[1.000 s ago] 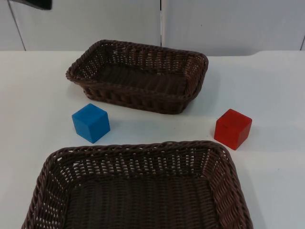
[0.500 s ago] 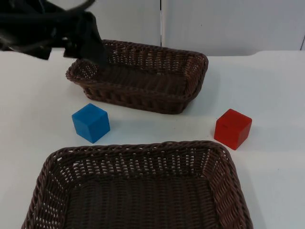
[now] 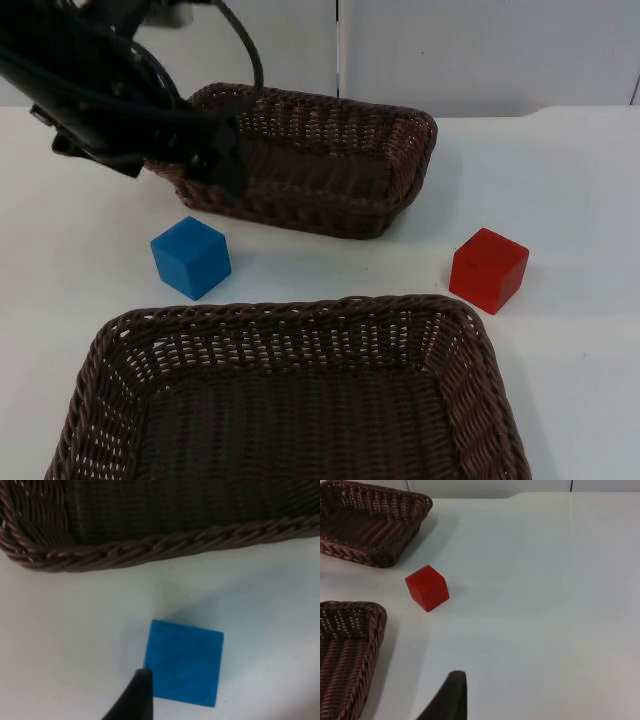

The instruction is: Pick up one cube with the left hand and place it into the upper basket. Pick up one cube with the right hand and place it into the lower basket.

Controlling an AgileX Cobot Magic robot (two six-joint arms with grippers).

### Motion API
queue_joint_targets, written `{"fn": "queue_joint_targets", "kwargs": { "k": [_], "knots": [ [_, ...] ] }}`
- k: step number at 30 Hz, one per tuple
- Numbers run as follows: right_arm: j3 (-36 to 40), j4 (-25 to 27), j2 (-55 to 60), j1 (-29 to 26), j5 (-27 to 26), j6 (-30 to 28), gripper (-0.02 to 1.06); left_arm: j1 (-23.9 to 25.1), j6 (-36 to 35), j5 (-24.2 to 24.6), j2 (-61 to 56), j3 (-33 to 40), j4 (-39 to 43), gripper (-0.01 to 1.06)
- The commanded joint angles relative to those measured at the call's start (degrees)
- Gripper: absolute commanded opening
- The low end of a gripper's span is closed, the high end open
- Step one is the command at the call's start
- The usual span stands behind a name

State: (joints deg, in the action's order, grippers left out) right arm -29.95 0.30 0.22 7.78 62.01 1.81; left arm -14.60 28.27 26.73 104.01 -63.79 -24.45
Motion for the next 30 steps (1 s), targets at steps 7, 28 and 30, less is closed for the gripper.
{"fn": "queue_joint_targets", "kwargs": {
  "k": [7,28,30],
  "knots": [
    [0.41,0.01,-0.22,-0.37,-0.21,-0.09,1.05,0.63,-0.24,-3.54,6.32,-2.37,3.70,1.05],
    [0.41,0.01,-0.22,-0.37,-0.21,-0.09,1.05,0.63,0.35,-4.75,18.93,-6.80,7.13,1.05],
    [0.41,0.01,-0.22,-0.37,-0.21,-0.09,1.05,0.63,0.35,-5.28,18.93,-6.80,7.13,1.05]
  ]
}}
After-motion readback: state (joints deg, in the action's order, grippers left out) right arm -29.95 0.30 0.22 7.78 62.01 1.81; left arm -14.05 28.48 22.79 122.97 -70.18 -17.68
